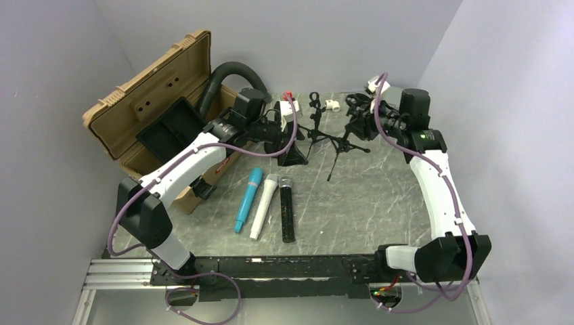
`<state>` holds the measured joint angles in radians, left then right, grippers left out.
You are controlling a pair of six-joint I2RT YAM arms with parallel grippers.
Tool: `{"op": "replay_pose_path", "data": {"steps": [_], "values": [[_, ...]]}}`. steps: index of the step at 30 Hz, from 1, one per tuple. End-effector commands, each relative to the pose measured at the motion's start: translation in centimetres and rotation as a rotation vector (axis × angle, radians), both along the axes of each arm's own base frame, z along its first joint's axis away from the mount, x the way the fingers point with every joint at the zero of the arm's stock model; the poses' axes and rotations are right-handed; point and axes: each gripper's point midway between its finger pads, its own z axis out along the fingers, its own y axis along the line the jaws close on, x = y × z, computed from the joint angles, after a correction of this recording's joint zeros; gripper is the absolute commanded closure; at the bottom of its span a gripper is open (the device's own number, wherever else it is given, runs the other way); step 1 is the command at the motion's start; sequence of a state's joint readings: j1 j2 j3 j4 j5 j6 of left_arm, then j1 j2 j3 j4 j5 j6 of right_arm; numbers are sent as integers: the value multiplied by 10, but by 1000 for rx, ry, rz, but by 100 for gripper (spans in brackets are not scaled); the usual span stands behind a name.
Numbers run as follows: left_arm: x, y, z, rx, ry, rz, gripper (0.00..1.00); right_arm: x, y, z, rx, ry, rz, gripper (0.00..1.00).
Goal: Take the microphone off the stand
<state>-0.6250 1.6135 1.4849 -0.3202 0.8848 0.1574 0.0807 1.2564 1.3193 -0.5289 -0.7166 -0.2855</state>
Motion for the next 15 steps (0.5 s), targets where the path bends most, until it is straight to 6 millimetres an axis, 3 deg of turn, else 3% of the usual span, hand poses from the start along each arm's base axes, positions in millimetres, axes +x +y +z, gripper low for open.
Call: {"op": "replay_pose_path", "data": {"steps": [1, 8, 15], "values": [[-6, 11, 17, -11, -91, 9, 1, 27, -51, 13, 3, -84, -194, 100], [-8, 13, 22, -23, -101, 10, 0, 58, -116, -1, 0, -76, -395, 100], [-8, 12, 21, -22, -89, 12, 1, 95, -148, -18, -20, -96, -523, 100]]}}
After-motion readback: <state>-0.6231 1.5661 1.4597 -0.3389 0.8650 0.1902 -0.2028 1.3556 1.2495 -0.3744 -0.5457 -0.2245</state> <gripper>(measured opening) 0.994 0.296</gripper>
